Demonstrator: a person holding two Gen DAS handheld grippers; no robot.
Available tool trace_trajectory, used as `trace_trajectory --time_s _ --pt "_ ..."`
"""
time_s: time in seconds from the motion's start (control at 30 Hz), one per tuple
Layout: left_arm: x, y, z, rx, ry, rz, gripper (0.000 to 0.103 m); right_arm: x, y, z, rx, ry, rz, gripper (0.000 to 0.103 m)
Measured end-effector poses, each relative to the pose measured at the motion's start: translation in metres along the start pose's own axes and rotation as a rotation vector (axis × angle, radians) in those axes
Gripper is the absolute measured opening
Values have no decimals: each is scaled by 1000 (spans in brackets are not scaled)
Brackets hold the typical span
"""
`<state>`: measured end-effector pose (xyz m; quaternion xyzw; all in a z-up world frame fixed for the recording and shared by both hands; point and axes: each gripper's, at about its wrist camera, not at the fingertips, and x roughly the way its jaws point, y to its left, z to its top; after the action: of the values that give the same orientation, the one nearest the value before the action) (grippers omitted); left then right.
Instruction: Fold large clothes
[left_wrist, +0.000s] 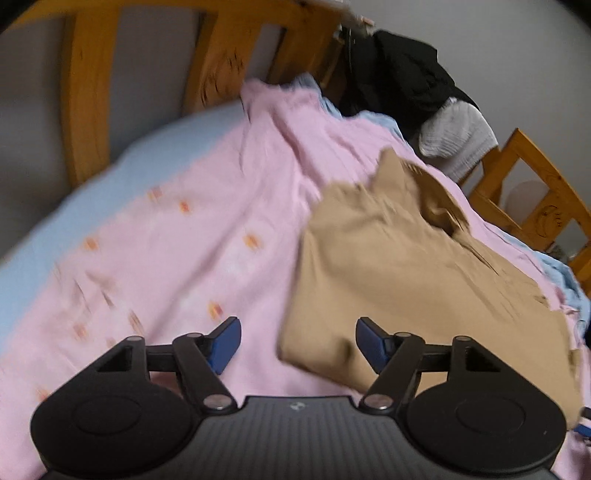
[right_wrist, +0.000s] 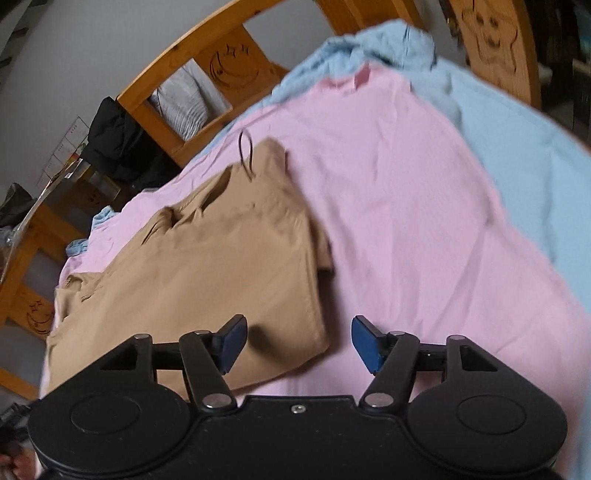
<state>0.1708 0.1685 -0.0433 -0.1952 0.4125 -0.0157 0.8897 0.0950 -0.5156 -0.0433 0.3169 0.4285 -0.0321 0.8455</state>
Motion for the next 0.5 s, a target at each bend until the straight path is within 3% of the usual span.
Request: trace_trajectory --time_s 0.07,0.23,0.37,0.5 --pt "-1 -4 -6 -26 3 -11 68 5 4 -1 3 0 0 66" --pt "-20 -19 -27 -38 -28 -121 72 15 7 -7 40 13 18 66" --pt "-8 -26 -35 -104 33 -200 72 14 3 -8 91 2 31 67" --pt "11 -31 -37 -171 49 -200 73 13 0 -11 139 -27 19 67"
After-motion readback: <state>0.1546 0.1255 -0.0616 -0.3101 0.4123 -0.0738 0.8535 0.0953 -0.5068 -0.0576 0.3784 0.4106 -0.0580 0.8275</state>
